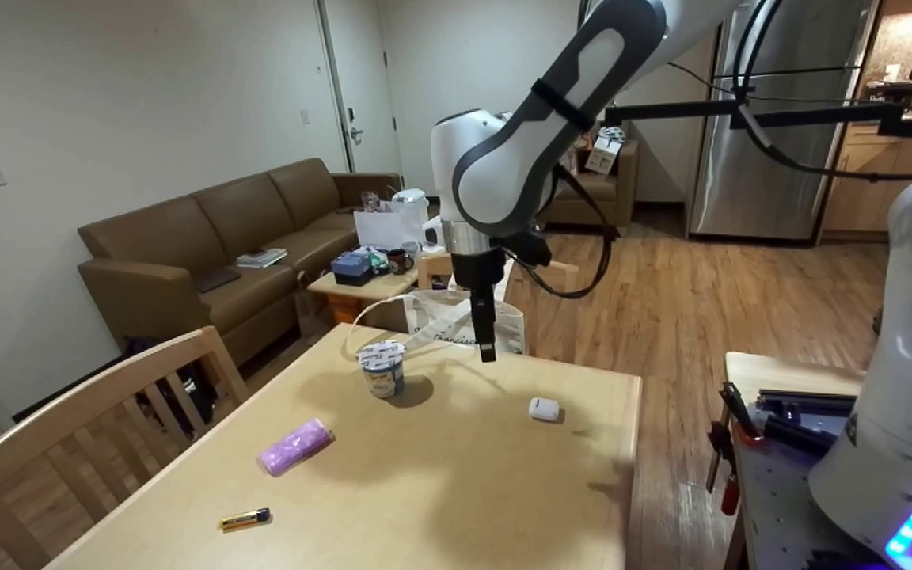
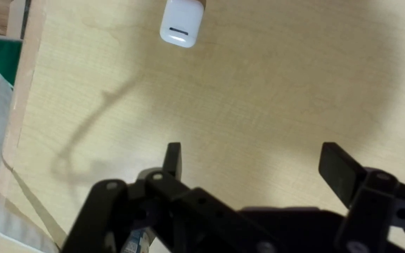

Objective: Place the white object on top of the yoghurt container

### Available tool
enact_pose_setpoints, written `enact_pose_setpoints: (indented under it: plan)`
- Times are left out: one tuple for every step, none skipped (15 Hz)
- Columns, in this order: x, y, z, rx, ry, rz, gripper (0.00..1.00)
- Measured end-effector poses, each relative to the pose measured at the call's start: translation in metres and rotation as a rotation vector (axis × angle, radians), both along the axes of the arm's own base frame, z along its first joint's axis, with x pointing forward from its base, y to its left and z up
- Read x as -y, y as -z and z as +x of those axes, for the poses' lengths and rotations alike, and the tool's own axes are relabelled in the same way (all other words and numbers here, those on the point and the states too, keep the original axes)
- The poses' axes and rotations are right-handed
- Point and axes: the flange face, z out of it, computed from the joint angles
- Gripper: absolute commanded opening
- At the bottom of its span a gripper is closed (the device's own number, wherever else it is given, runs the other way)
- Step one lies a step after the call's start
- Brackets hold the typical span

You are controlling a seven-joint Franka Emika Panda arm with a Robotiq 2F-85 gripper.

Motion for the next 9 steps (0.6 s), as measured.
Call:
enact_pose_setpoints:
  plan:
    - [-0.001,0.008,0.000,-0.014,0.031,0.014,1.00]
    - [-0.001,0.021,-0.001,-0.034,0.064,0.025,1.00]
    - [0.002,0.036,0.000,-0.059,0.101,0.034,1.00]
    - [0.007,0.053,0.001,-0.087,0.137,0.038,1.00]
    - [0.016,0.070,0.003,-0.103,0.178,0.035,1.00]
    - [0.027,0.086,0.006,-0.111,0.219,0.028,1.00]
    - [0.041,0.101,0.009,-0.115,0.261,0.022,1.00]
    - [0.057,0.113,0.012,-0.117,0.300,0.016,1.00]
    - [0.070,0.124,0.014,-0.122,0.331,0.012,1.00]
